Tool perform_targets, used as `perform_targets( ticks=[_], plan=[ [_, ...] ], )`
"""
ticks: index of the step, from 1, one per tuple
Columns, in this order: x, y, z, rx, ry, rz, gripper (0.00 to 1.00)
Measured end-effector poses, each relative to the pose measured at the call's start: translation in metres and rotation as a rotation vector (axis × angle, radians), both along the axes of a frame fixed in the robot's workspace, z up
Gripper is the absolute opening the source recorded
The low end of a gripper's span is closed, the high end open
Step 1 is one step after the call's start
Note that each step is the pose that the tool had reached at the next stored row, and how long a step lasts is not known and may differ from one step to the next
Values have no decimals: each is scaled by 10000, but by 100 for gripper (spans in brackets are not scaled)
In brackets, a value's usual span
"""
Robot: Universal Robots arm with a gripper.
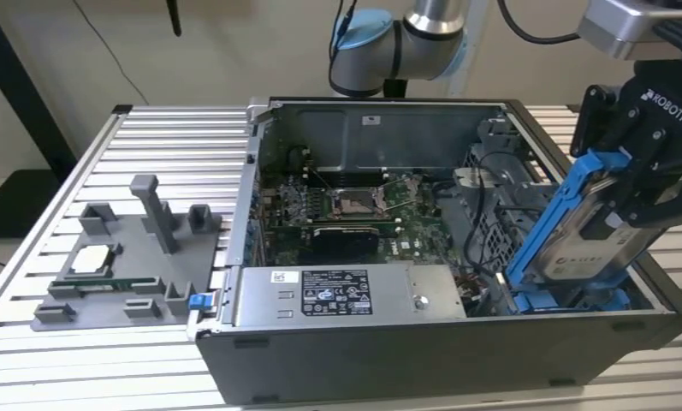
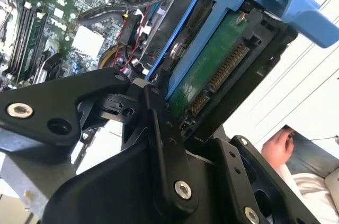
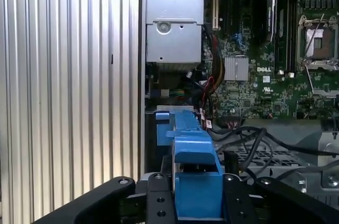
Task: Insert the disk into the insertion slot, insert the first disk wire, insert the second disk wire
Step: 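Insert the disk into the insertion slot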
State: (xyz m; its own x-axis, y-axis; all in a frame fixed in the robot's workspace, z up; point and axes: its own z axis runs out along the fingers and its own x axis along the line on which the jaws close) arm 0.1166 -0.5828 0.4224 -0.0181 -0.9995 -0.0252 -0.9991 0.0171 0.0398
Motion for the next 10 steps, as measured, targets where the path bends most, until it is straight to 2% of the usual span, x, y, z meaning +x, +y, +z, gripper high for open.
perform_targets(
  ticks=[10],
  plan=[
    [15,24,-72,41,-35,2,0]
  ],
)
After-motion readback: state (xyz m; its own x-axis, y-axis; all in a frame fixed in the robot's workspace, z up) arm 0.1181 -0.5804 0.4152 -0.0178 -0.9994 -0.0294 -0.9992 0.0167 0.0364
